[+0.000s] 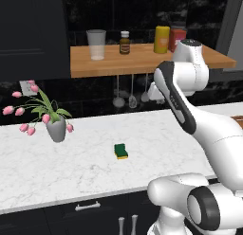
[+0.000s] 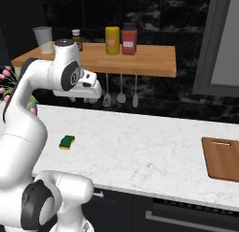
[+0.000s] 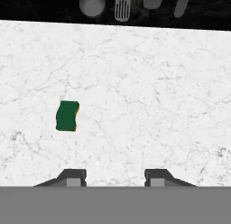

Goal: Pick up the sponge from the counter and clean the cutting board by briefly scrubbing or pressing down on the cutting board. Once finished, release the sponge.

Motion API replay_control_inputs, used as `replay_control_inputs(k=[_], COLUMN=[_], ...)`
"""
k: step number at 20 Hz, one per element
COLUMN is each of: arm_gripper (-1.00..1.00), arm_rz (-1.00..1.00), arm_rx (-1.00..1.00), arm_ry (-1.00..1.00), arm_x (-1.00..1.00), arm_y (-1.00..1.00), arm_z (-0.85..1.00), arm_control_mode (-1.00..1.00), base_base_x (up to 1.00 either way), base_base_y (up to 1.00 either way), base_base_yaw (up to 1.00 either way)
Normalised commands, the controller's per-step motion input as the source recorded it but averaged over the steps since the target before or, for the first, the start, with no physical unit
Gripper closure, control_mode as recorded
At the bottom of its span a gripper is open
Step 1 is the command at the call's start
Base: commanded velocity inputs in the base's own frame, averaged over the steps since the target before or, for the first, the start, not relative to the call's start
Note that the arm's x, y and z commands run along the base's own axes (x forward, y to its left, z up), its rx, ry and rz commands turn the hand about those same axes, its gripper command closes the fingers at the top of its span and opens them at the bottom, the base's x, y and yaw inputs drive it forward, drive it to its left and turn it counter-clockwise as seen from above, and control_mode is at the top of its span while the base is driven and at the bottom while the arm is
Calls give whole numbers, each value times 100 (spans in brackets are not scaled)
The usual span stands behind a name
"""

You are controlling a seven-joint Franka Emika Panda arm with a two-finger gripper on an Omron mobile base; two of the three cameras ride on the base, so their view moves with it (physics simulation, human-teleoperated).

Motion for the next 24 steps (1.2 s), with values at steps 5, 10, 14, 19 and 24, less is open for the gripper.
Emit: replay_control_inputs(k=[5,10,14,19,24], arm_gripper=[-100,-100,-100,-100,-100], arm_rz=[0,0,0,-3,-2], arm_rx=[0,0,0,0,0], arm_ry=[-1,0,1,6,6], arm_x=[0,2,0,0,0], arm_y=[30,58,49,37,31], arm_z=[-31,-52,-44,-29,-33], arm_control_mode=[-100,-100,-100,-100,-100], base_base_x=[0,0,0,0,0], base_base_y=[0,0,0,0,0], base_base_yaw=[0,0,0,0,0])
